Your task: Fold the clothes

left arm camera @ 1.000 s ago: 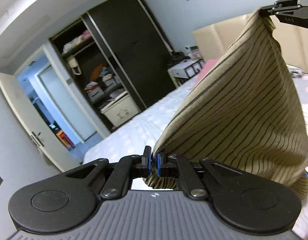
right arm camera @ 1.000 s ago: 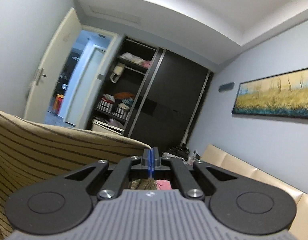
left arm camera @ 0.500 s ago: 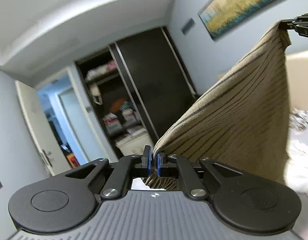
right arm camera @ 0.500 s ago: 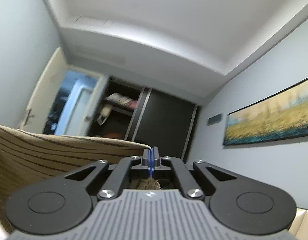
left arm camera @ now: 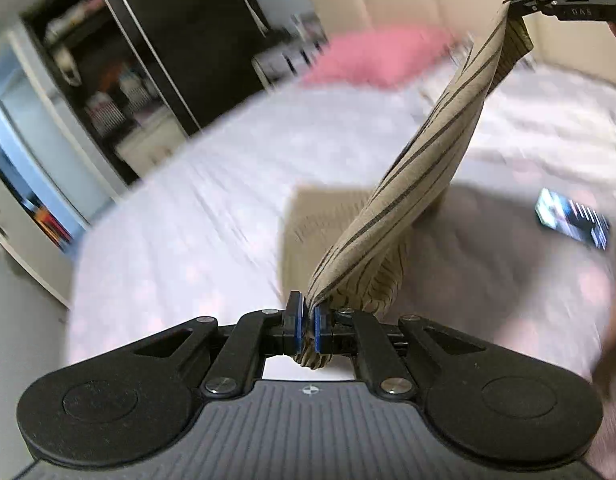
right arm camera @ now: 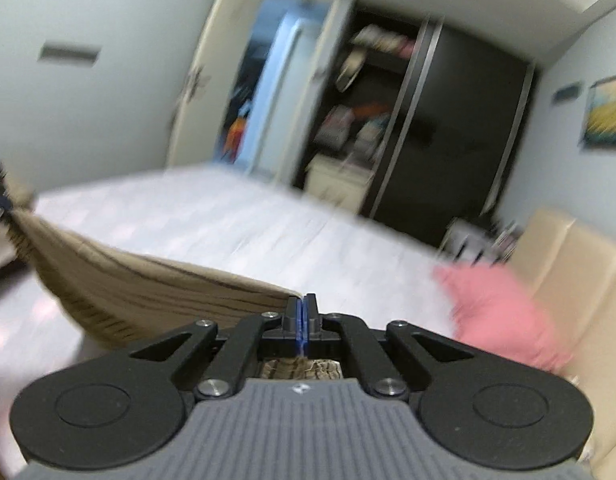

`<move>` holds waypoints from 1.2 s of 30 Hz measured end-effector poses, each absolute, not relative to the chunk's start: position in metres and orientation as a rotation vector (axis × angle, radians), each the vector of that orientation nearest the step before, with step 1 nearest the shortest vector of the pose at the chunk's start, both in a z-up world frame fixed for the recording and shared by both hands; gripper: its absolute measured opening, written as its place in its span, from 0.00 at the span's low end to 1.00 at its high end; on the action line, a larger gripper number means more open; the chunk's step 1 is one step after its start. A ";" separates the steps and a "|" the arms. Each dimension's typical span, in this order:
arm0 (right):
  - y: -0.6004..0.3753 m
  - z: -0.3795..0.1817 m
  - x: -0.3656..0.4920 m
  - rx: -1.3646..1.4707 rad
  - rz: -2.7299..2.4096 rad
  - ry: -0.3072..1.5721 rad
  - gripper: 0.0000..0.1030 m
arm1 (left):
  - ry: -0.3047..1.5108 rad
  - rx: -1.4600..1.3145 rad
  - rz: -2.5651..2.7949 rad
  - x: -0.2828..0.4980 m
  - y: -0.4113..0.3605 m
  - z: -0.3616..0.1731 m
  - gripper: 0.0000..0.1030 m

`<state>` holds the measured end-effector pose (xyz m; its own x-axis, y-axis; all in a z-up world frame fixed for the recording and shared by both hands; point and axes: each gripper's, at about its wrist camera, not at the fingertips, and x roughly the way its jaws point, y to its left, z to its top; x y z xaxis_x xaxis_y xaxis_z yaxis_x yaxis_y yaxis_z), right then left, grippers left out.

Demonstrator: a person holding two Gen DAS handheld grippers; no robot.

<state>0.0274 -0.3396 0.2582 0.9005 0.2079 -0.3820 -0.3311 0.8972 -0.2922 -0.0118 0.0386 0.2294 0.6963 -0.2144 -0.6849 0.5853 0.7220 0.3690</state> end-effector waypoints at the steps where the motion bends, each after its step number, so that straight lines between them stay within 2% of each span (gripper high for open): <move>1: -0.338 0.243 0.022 -0.368 0.307 0.394 0.01 | 0.687 0.620 -0.497 -0.014 0.042 0.218 0.04; 7: -0.339 0.182 -0.014 -0.415 0.416 0.580 0.01 | 0.788 0.674 -0.629 -0.043 0.054 0.174 0.04; 22: -0.365 0.225 -0.107 -0.548 0.469 0.662 0.01 | 0.844 0.714 -0.836 -0.125 0.043 0.179 0.02; 29: -0.361 0.215 -0.092 -0.554 0.444 0.674 0.01 | 0.820 0.693 -0.764 -0.120 0.044 0.171 0.03; 32: -0.357 0.211 -0.083 -0.555 0.429 0.682 0.01 | 0.797 0.706 -0.769 -0.118 0.032 0.160 0.13; 34: -0.356 0.210 -0.079 -0.553 0.423 0.682 0.01 | 0.775 0.718 -0.780 -0.118 0.022 0.151 0.25; 36: -0.356 0.210 -0.074 -0.548 0.421 0.678 0.01 | 0.740 0.765 -0.794 -0.120 0.006 0.135 0.31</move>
<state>-0.0744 -0.3558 0.2101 0.7056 0.1864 -0.6836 -0.5301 0.7792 -0.3346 -0.1198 0.0062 0.1354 0.4924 -0.3371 -0.8025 0.8244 0.4762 0.3058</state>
